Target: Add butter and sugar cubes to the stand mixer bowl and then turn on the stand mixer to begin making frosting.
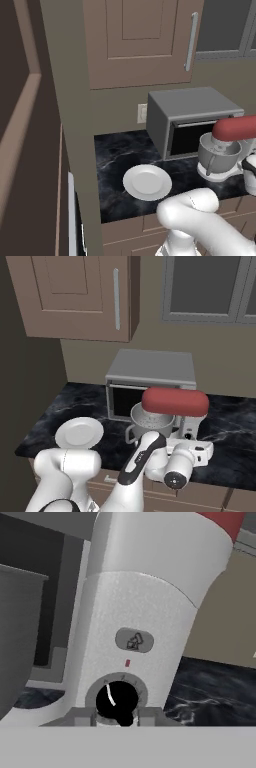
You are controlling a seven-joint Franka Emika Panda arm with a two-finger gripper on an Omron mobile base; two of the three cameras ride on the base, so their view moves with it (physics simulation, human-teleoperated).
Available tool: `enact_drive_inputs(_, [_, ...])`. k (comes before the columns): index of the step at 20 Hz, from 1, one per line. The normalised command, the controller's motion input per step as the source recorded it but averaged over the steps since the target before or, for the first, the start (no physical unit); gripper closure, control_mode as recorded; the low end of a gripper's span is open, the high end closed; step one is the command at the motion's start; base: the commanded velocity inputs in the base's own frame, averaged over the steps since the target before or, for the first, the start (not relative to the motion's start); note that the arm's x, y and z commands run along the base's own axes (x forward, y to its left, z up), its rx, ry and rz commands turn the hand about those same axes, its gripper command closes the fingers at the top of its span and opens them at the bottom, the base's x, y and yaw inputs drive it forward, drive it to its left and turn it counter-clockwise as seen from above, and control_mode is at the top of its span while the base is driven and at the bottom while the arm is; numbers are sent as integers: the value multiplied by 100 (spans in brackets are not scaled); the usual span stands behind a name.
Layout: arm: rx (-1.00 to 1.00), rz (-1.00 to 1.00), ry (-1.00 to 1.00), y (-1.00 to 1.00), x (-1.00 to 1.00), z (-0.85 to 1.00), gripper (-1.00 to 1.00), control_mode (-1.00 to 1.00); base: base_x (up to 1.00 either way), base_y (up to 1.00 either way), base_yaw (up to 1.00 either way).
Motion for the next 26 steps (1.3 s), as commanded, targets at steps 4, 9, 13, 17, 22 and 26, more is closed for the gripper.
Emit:
enact_drive_inputs(4, [11,-10,-1,0,0,18,100,-100,0,0,0])
enact_drive_inputs(9, [1,-10,-3,0,6,37,100,-100,0,0,0])
enact_drive_inputs(13, [0,-11,-6,0,5,41,100,-100,0,0,0])
enact_drive_inputs(17, [0,-9,-8,0,6,37,100,-100,0,0,0])
enact_drive_inputs(22, [0,-8,-4,0,9,22,100,-100,0,0,0])
enact_drive_inputs(26, [1,-3,0,0,22,14,100,-100,0,0,0])
